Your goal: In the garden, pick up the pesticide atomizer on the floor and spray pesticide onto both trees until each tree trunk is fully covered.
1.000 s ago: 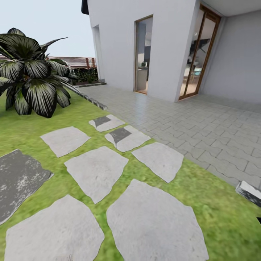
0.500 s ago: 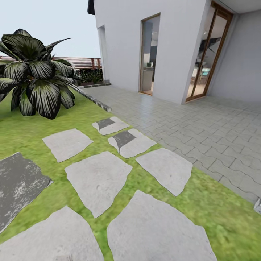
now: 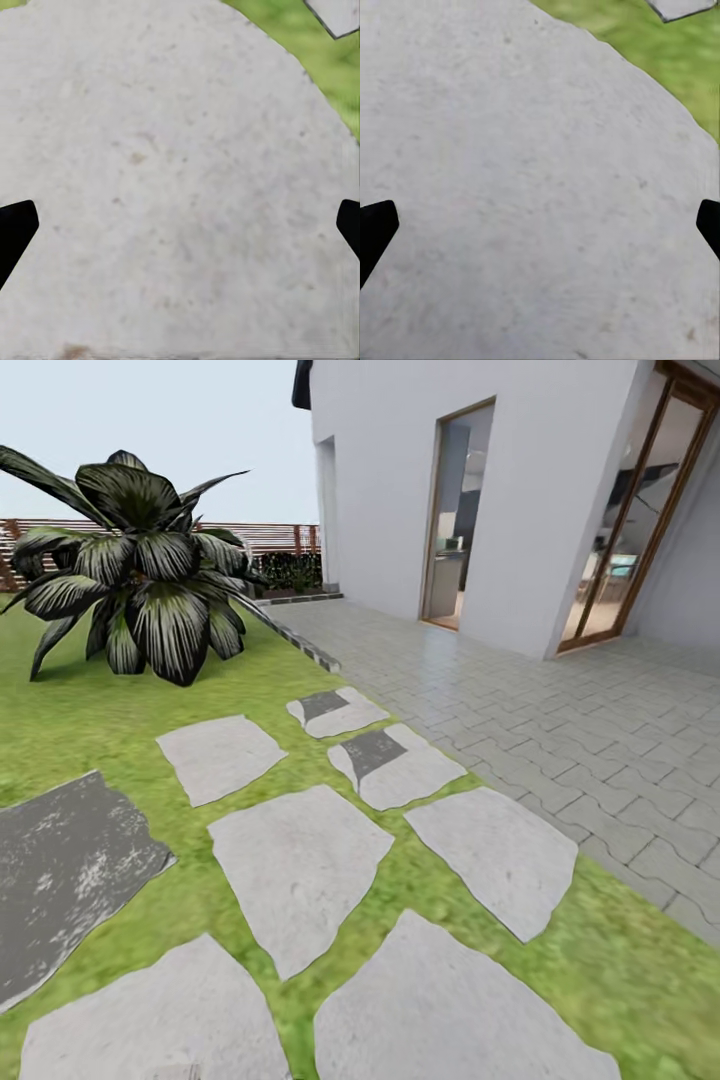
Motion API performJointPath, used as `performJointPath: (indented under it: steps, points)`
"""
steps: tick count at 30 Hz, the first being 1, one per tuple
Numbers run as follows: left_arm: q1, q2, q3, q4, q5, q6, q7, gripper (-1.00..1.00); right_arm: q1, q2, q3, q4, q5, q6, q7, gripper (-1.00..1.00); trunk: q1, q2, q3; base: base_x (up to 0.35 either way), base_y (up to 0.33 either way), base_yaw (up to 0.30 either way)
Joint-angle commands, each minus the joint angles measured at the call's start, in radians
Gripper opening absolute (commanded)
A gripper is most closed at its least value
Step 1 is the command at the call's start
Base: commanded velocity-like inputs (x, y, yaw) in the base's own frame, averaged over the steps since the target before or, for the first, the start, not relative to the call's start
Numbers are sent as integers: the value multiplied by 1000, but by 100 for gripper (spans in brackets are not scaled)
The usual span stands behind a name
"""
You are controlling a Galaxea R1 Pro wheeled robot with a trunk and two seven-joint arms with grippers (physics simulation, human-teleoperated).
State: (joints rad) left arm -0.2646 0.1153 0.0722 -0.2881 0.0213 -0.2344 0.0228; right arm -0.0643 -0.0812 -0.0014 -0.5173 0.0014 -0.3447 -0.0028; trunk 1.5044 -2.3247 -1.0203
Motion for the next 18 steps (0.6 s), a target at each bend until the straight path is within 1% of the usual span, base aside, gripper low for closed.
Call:
performJointPath:
  steps: [1,14,18]
  points:
    - [-1,0,1,1,2,-3,0,100,0,0,0,0,0,-3,0,100,0,0,-1,8,0,270]
    - [-1,0,1,0,2,-3,0,100,0,0,1,-1,0,-3,0,100,0,0,-1,3,0,270]
    - [-1,0,1,0,3,-3,0,100,0,0,0,-1,0,-3,0,100,0,0,-1,172,0,270]
